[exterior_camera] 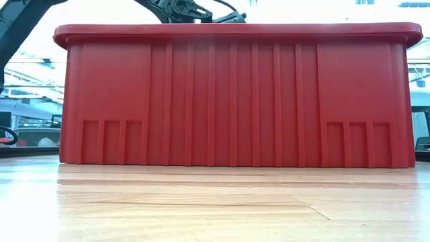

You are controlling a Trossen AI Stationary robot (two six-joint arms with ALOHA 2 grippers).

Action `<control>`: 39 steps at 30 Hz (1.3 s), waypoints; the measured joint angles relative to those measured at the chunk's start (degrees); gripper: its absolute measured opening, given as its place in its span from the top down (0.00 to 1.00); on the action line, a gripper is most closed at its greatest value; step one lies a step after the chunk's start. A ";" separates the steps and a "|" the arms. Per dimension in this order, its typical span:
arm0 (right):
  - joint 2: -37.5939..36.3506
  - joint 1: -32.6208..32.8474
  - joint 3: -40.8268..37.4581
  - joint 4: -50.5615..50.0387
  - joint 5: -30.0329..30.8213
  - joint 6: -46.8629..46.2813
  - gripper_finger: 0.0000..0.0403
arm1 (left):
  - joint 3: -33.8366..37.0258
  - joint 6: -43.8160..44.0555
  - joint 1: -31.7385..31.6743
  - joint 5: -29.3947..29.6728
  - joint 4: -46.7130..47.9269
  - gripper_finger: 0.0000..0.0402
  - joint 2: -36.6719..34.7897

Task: Pick and place slides into bin
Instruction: Put the black slide into the red bin, then return to Home Position

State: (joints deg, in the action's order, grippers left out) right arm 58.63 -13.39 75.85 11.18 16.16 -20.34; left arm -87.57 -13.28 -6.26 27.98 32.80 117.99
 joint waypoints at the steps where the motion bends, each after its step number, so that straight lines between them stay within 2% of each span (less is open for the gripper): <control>1: 0.00 0.00 0.00 -0.10 0.00 0.00 0.49 | 0.00 0.44 0.00 -0.05 0.19 0.78 0.00; 9: 0.00 0.00 0.00 -1.05 -0.02 0.02 0.49 | -0.02 1.48 0.53 -4.09 2.19 0.62 -1.66; 18: 0.46 0.00 -0.02 -1.71 -0.07 0.00 0.49 | 0.00 1.34 1.16 -8.89 1.75 0.51 -4.57; 23: 0.88 0.00 -0.04 -1.77 -1.46 -0.01 0.49 | -0.01 0.15 1.25 -9.34 2.93 0.49 -4.55; 33: 1.78 0.00 -0.04 -1.74 -2.97 -1.51 0.49 | -0.04 -0.13 2.02 -14.64 4.04 0.49 -6.49; 39: 1.84 0.02 -0.04 -2.03 -3.04 -2.16 0.49 | -0.02 -0.01 1.94 -13.10 3.91 0.49 -10.02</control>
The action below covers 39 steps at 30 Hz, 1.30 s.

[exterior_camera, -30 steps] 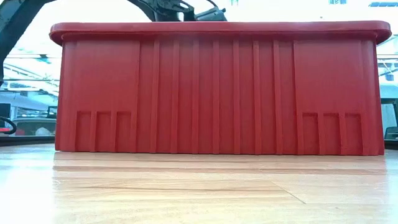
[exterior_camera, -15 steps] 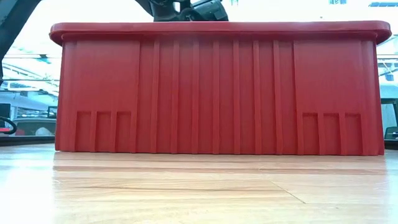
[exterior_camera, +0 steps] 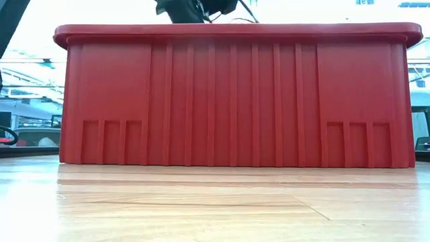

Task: Pick and place slides into bin
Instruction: Return to Home Position

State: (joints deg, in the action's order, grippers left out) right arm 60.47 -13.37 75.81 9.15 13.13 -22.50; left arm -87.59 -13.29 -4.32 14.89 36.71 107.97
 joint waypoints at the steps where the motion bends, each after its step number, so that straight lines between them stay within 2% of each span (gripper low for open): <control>1: 0.01 0.00 0.00 0.00 0.02 0.00 0.49 | 0.00 0.28 -0.02 0.22 0.00 0.49 -0.60; 15: 0.04 1.65 0.00 -0.22 0.00 -0.42 0.49 | 0.00 6.53 1.75 0.47 0.88 0.49 -9.87; 25: 1.24 3.37 0.00 0.02 0.15 -0.42 0.49 | -0.02 6.21 4.52 1.69 -0.23 0.49 -19.26; 39: 5.87 3.37 0.04 14.44 0.09 -2.16 0.49 | -0.02 11.46 9.13 1.76 -0.82 0.49 -32.88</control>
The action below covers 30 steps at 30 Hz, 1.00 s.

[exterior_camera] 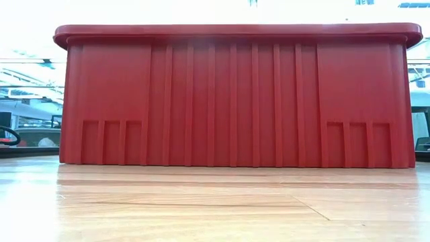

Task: Pick and place slides into bin
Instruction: Return to Home Position

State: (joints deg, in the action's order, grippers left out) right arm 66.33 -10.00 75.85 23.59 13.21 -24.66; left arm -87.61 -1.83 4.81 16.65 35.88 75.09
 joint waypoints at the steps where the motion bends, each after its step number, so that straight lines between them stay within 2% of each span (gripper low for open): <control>1: 0.04 0.00 0.00 0.37 0.00 0.01 0.49 | 0.00 0.52 0.41 0.00 0.27 0.49 -0.99; 14: 0.42 -0.02 0.00 -5.24 0.13 3.73 0.49 | -0.02 1.59 2.50 -0.05 0.87 0.49 -8.84; 23: 1.06 -0.02 0.00 -5.13 0.09 -3.01 0.49 | -0.02 2.47 2.48 -0.05 -2.82 0.49 -8.33; 28: 1.06 1.75 0.00 -4.05 -4.16 -2.95 0.49 | 0.00 11.03 2.78 -2.17 -7.19 0.49 -8.51; 30: 1.06 3.57 0.00 -2.71 -4.48 -2.02 0.49 | 0.00 11.83 3.12 -3.62 -7.72 0.49 -8.72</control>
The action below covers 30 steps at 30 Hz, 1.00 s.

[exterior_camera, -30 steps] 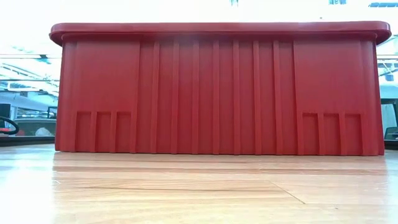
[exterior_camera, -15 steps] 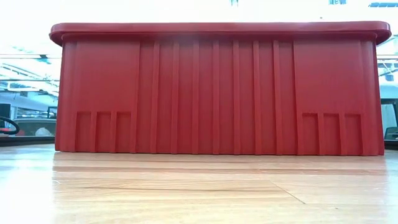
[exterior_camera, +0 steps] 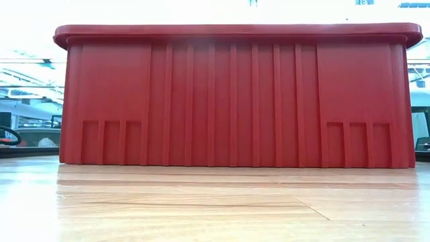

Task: Pick and place slides into bin
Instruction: Return to Home Position

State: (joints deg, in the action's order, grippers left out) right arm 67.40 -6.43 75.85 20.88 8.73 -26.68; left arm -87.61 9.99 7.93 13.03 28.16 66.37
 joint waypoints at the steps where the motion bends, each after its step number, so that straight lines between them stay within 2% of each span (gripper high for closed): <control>1: 0.00 0.92 0.00 0.79 0.02 0.70 0.49 | 0.00 -0.01 0.41 -0.70 0.08 0.49 0.00; 9: -0.09 7.31 0.00 5.51 0.15 6.64 0.49 | 0.00 0.02 5.08 -0.22 -1.10 0.49 0.02; 16: -1.68 8.11 -0.04 5.31 0.17 8.79 0.49 | 0.00 -2.59 6.86 0.52 -0.84 0.49 -3.32; 25: -8.83 8.11 -0.04 1.49 0.05 12.67 0.49 | 0.00 -3.55 6.86 0.66 1.87 0.49 -10.50; 30: -13.71 8.10 -0.04 -2.39 0.03 12.94 0.49 | 0.00 -4.09 6.84 3.74 3.91 0.49 -14.49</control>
State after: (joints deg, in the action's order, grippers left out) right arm 53.69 1.66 75.81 18.49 8.76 -13.74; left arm -87.61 5.91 14.76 16.77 32.07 51.88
